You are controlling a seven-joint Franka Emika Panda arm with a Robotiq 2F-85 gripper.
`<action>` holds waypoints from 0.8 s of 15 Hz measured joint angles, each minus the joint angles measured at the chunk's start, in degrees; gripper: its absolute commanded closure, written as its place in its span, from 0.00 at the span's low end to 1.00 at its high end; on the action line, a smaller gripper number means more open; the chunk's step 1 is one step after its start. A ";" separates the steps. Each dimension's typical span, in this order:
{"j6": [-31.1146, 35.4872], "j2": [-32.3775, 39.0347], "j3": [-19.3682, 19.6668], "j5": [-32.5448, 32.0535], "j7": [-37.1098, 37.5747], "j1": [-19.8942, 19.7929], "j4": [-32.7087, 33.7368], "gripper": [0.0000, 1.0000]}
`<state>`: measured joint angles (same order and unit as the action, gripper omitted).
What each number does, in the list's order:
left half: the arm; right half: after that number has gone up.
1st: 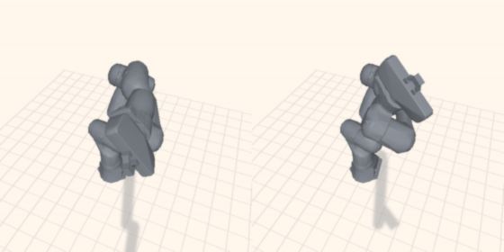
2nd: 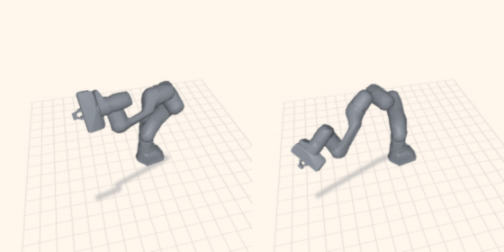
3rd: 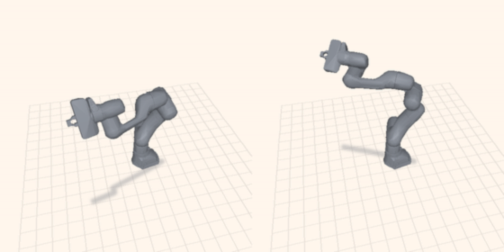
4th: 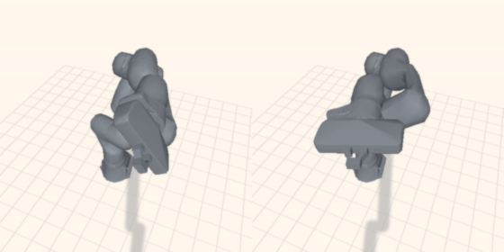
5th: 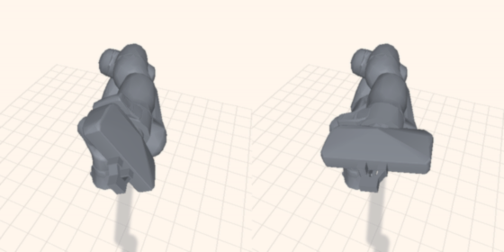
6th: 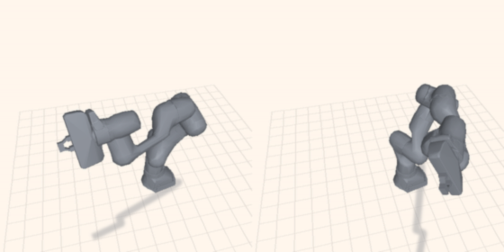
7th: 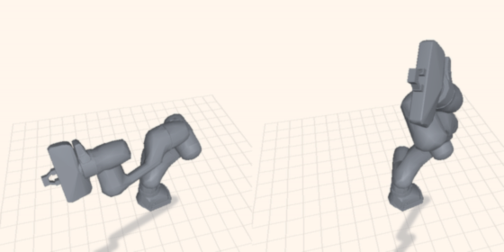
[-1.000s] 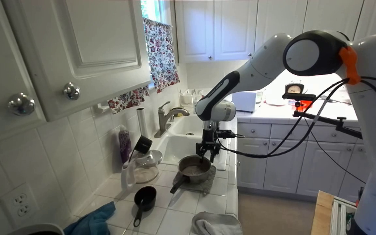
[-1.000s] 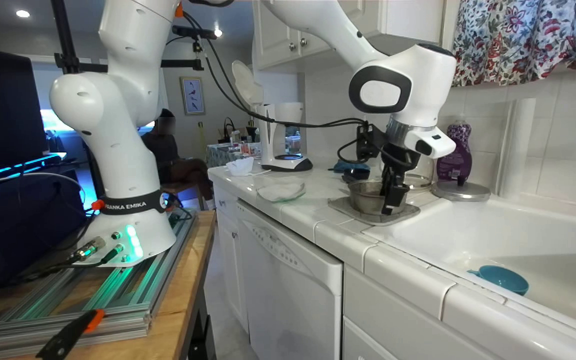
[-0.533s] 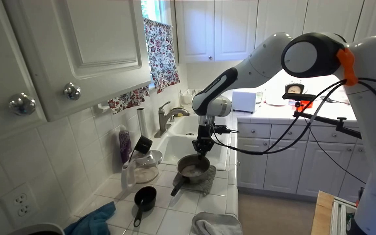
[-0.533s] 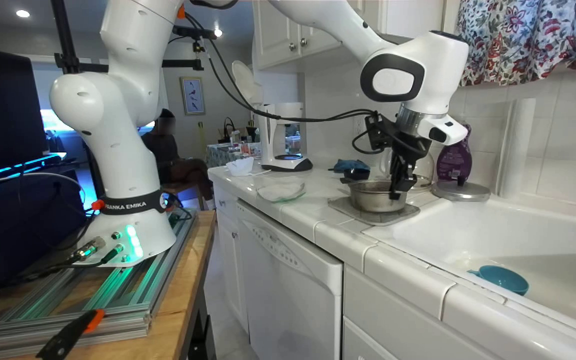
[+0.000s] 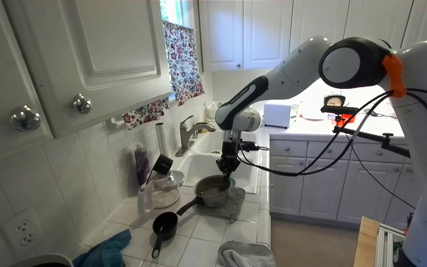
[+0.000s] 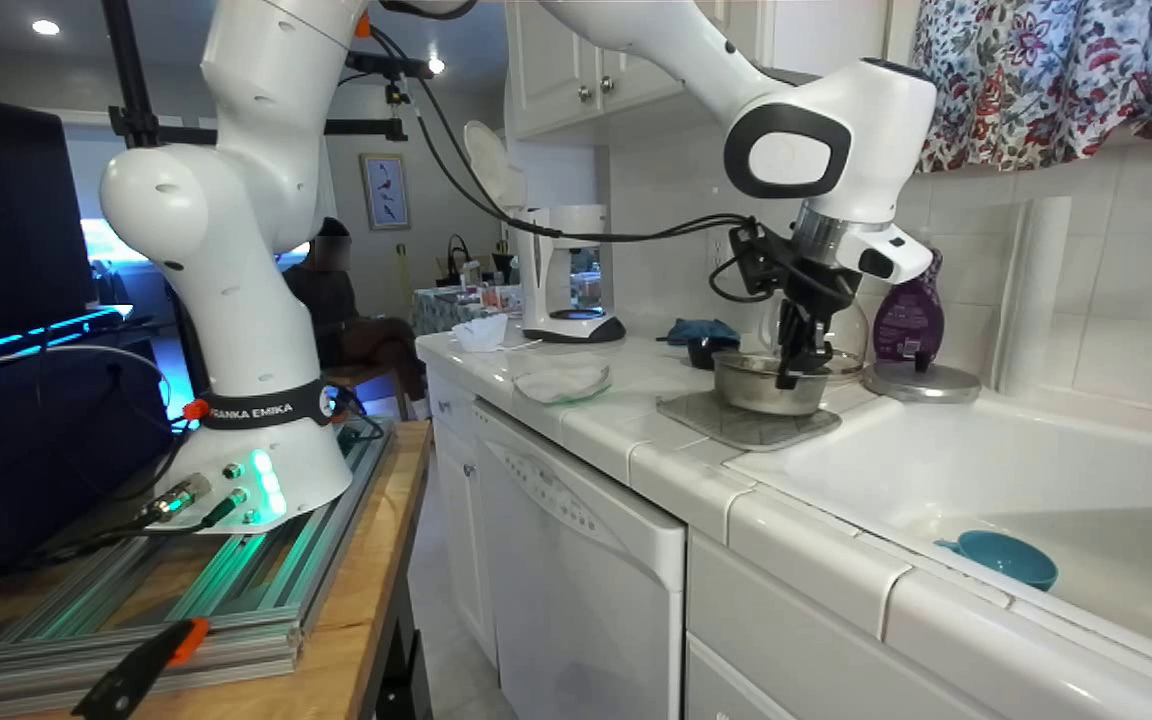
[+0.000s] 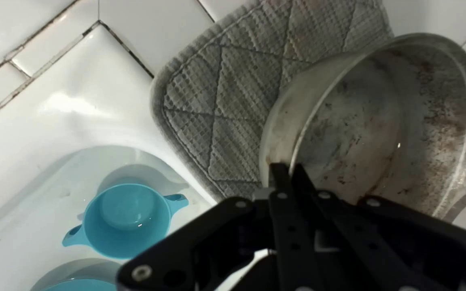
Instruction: Take the towel out of the small black pot and then spill the water in the pan into the sink then place the pot back
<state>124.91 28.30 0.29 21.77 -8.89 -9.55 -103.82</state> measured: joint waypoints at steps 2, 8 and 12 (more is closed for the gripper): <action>-0.56 -0.14 -0.05 -0.34 -0.13 0.00 0.00 0.99; -0.98 -4.63 3.56 -1.89 1.18 -0.66 -4.07 0.99; 2.79 -10.84 6.59 -1.41 4.11 -2.20 -10.73 0.99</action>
<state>127.70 17.46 6.88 20.35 -4.78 -11.74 -114.55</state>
